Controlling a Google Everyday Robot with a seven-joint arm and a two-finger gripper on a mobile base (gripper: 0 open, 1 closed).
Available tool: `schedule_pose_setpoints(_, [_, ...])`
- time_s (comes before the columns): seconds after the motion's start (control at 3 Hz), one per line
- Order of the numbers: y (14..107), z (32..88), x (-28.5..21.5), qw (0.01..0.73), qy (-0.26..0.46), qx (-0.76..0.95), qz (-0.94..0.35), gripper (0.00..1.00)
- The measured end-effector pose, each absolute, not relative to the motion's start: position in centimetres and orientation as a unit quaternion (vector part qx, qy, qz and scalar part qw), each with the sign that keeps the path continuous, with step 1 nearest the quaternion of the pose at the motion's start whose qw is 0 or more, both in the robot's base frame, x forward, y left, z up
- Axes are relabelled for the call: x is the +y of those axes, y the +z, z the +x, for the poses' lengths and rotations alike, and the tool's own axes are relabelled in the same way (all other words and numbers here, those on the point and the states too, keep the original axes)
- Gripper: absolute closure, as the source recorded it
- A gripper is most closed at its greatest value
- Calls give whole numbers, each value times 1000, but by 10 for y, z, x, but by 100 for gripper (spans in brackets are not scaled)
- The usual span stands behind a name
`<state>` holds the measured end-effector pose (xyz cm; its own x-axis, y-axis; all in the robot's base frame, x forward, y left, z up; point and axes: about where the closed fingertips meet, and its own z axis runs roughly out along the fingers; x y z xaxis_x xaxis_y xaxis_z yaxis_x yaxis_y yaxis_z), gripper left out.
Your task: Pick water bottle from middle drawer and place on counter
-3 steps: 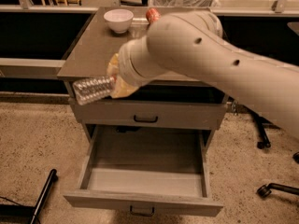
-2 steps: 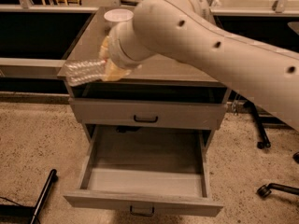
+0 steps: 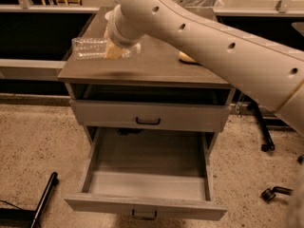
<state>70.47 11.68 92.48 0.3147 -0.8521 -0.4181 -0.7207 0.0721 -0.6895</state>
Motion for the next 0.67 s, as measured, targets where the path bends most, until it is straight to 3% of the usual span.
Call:
schedule_pose_setpoints(0.33, [912, 749, 107, 414, -74, 625, -657, 82])
schedule_pose_setpoints(0.67, [896, 772, 93, 370, -83, 660, -649, 58])
